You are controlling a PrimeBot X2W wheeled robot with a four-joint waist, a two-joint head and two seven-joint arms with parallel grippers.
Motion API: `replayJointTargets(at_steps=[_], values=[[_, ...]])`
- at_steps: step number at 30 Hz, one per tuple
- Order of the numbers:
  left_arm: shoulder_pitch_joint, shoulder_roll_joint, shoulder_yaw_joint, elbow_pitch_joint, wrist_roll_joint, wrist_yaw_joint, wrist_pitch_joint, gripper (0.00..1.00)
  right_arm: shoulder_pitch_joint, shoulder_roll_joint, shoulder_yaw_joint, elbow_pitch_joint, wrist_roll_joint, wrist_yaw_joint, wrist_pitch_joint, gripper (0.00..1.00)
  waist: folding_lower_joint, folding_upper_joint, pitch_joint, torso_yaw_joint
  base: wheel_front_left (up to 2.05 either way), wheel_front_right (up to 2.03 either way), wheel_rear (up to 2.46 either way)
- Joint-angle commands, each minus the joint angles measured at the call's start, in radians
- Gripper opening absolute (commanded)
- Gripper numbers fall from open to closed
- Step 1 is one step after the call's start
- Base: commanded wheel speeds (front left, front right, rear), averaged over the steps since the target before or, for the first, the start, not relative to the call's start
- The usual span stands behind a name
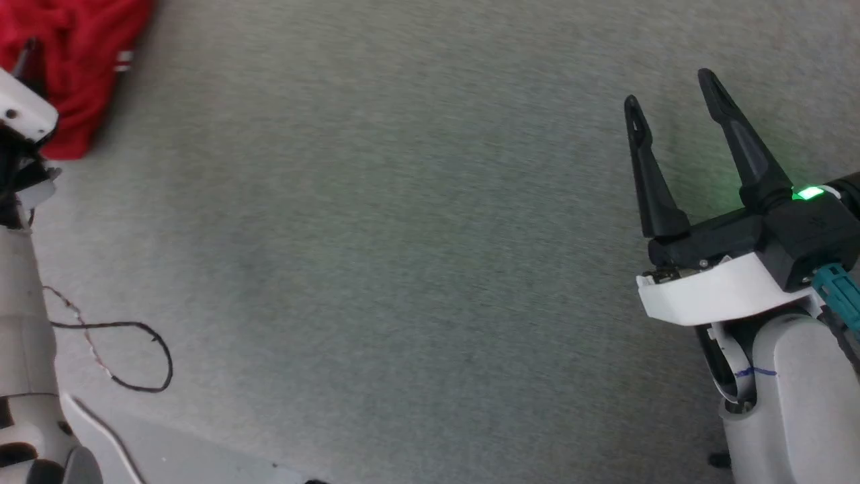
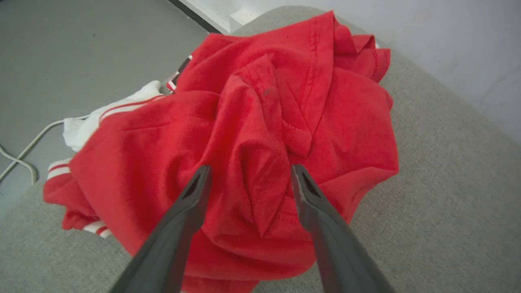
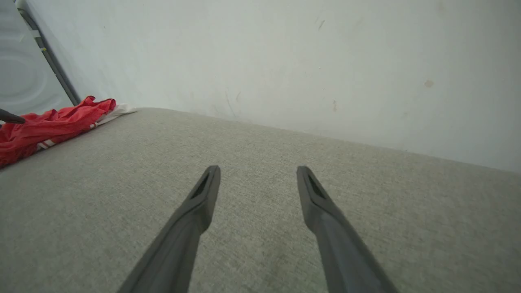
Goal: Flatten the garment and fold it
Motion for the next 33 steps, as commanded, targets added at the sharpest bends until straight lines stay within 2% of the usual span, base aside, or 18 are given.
replayJointTargets(at_steps=[1, 9, 10, 11, 12, 18, 23, 28, 33], values=[[0.0, 0.007, 0.005, 0.001, -0.004, 0.011, 0.013, 1.0, -0.014, 0.001, 0.003, 0.005, 0.007, -0.001, -0.009, 1.0, -0.0003, -0.0002, 0.134, -0.141, 0.0, 0.0, 0.0], [0.071, 0.047, 0.018, -0.009, -0.012, 0.058, 0.131, 0.98, -0.023, 0.012, 0.009, 0.072, 0.025, -0.001, -0.058, 1.0, -0.0003, -0.0002, 0.065, -0.167, 0.0, 0.0, 0.0], [0.08, 0.055, 0.018, -0.019, -0.006, 0.057, 0.118, 0.55, -0.022, 0.013, 0.009, 0.08, 0.026, -0.001, -0.063, 1.0, -0.0003, -0.0002, 0.05, -0.168, 0.0, 0.0, 0.0], [0.087, 0.066, 0.019, -0.032, 0.005, 0.053, 0.087, 0.3, -0.02, 0.014, 0.007, 0.091, 0.029, -0.001, -0.071, 1.0, -0.0003, -0.0002, 0.027, -0.169, 0.0, 0.0, 0.0], [0.09, 0.081, 0.019, -0.046, 0.019, 0.047, 0.044, 0.0, -0.016, 0.015, 0.006, 0.102, 0.031, -0.001, -0.077, 1.0, -0.0003, -0.0002, 0.004, -0.17, 0.0, 0.0, 0.0], [0.097, 0.145, 0.0, -0.101, 0.129, 0.035, -0.25, 0.0, 0.017, 0.018, -0.001, 0.164, 0.042, -0.001, -0.102, 1.0, -0.0003, -0.0002, -0.166, -0.18, 0.0, 0.0, 0.0], [0.07, 0.193, -0.059, -0.141, 0.219, 0.012, -0.416, 0.0, 0.083, 0.019, -0.019, 0.206, 0.086, -0.001, -0.12, 1.0, -0.0003, -0.0002, -0.316, -0.196, 0.0, 0.0, 0.0], [0.006, 0.207, -0.144, -0.209, 0.276, -0.035, -0.483, 0.0, 0.158, 0.019, -0.035, 0.237, 0.129, -0.001, -0.132, 1.0, -0.0003, -0.0002, -0.442, -0.227, 0.0, 0.0, 0.0], [-0.065, 0.163, -0.239, -0.297, 0.297, -0.076, -0.456, 0.0, 0.211, 0.019, -0.053, 0.246, 0.158, -0.001, -0.141, 1.0, -0.0003, -0.0002, -0.525, -0.266, 0.0, 0.0, 0.0]])
